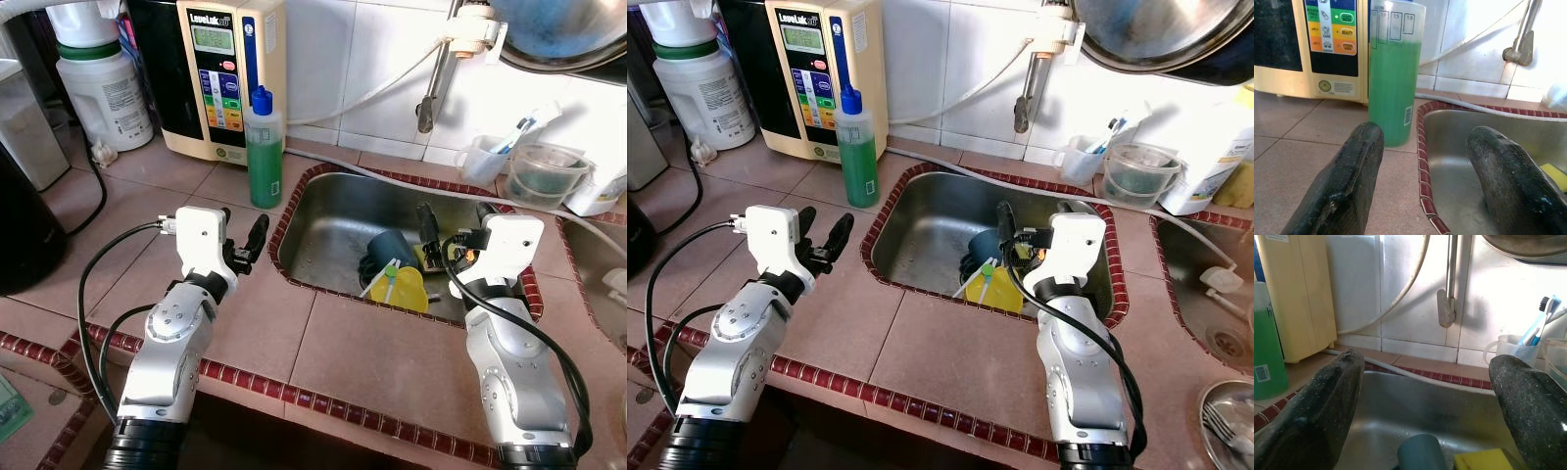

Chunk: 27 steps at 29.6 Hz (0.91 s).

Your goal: Kitchen organization

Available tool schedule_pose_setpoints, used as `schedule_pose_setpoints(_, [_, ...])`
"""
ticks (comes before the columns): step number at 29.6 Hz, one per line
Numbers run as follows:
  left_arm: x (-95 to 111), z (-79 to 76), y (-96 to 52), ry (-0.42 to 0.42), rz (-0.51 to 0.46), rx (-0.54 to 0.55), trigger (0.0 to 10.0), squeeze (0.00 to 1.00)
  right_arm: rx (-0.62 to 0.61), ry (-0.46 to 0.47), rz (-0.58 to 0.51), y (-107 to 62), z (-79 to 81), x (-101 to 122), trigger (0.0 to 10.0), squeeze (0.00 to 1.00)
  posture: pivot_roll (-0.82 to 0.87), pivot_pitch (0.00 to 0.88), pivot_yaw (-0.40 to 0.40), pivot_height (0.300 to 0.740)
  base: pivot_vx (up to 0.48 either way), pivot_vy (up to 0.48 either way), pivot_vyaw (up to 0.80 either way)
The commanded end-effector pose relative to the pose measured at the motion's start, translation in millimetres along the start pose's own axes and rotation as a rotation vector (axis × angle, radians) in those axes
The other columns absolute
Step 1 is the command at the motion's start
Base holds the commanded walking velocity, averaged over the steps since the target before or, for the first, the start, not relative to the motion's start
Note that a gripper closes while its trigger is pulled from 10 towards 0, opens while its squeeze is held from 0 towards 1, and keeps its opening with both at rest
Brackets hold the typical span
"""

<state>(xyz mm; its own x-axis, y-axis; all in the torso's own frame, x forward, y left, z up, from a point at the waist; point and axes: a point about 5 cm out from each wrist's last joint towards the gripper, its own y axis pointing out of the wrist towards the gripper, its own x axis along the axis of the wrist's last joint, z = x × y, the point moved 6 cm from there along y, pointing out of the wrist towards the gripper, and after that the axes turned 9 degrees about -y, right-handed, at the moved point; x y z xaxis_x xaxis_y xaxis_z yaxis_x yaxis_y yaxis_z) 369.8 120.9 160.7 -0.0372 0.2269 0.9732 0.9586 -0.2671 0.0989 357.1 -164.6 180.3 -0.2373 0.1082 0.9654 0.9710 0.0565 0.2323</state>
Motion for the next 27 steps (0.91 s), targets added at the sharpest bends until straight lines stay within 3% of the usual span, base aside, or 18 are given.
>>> schedule_pose_setpoints(1, [7.3,-5.4,1.0,0.02,-0.021,-0.021,10.0,0.0,-0.011,-0.009,-0.023,1.0,-2.8,8.3,10.0,0.0,-0.13,0.012,-0.004,0.74,0.0,0.0,0.0])
schedule_pose_setpoints(11, [7.9,-12.7,0.1,-0.02,-0.018,-0.056,10.0,0.0,-0.011,-0.016,-0.019,2.6,-2.7,7.4,10.0,0.0,-0.13,0.007,-0.005,0.74,0.0,0.0,0.0])
schedule_pose_setpoints(27, [3.1,-11.4,-0.7,-0.027,0.011,-0.048,10.0,0.0,-0.012,-0.017,-0.016,3.0,-1.9,6.3,10.0,0.0,-0.13,0.007,-0.004,0.74,0.0,0.0,0.0])
